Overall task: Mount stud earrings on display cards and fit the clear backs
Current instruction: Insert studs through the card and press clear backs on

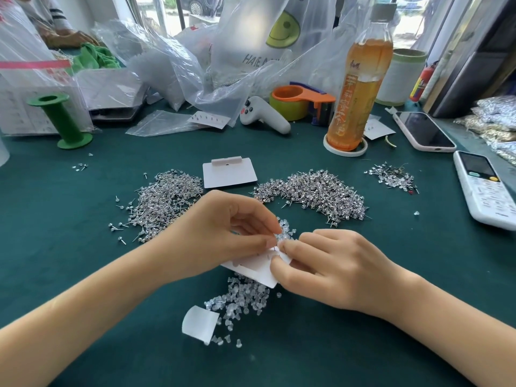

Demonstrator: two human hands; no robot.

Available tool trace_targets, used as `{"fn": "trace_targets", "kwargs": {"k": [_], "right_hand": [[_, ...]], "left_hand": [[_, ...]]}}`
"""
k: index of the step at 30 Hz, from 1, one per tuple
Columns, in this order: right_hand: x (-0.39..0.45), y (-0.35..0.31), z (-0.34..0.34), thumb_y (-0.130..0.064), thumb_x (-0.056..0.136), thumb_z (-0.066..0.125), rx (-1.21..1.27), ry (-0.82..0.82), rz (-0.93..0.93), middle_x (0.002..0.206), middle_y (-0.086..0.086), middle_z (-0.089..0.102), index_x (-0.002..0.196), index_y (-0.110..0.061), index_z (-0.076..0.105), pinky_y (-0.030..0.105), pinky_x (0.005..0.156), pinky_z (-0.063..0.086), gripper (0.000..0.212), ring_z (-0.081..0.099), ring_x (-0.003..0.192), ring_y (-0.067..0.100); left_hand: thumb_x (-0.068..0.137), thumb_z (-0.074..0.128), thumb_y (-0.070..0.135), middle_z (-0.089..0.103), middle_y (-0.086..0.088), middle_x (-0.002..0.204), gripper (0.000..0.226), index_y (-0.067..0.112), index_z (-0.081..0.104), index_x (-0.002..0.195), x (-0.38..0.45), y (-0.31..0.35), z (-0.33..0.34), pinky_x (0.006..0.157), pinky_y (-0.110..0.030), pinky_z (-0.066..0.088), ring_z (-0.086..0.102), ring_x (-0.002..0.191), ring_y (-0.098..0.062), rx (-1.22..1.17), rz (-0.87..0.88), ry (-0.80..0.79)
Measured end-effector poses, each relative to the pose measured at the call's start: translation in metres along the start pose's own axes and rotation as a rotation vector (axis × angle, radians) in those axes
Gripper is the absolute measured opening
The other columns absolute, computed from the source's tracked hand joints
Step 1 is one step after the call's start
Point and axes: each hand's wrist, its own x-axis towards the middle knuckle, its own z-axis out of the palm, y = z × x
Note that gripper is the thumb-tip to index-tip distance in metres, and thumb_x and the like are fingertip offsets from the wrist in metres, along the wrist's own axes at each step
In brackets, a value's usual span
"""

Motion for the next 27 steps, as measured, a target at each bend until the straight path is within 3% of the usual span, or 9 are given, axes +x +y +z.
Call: {"fn": "trace_targets", "kwargs": {"k": [27], "right_hand": [[-0.002, -0.002, 0.004, 0.002, 0.078, 0.067, -0.058, 0.073, -0.053, 0.063, 0.003, 0.062, 0.096, -0.012, 0.053, 0.029, 0.042, 0.039, 0.028, 0.041, 0.049, 0.020]], "left_hand": [[0.074, 0.077, 0.000, 0.070, -0.006, 0.079, 0.016, 0.007, 0.065, 0.083, 0.010, 0.000, -0.006, 0.078, -0.026, 0.054, 0.066, 0.074, -0.014, 0.034, 0.007, -0.148]]}}
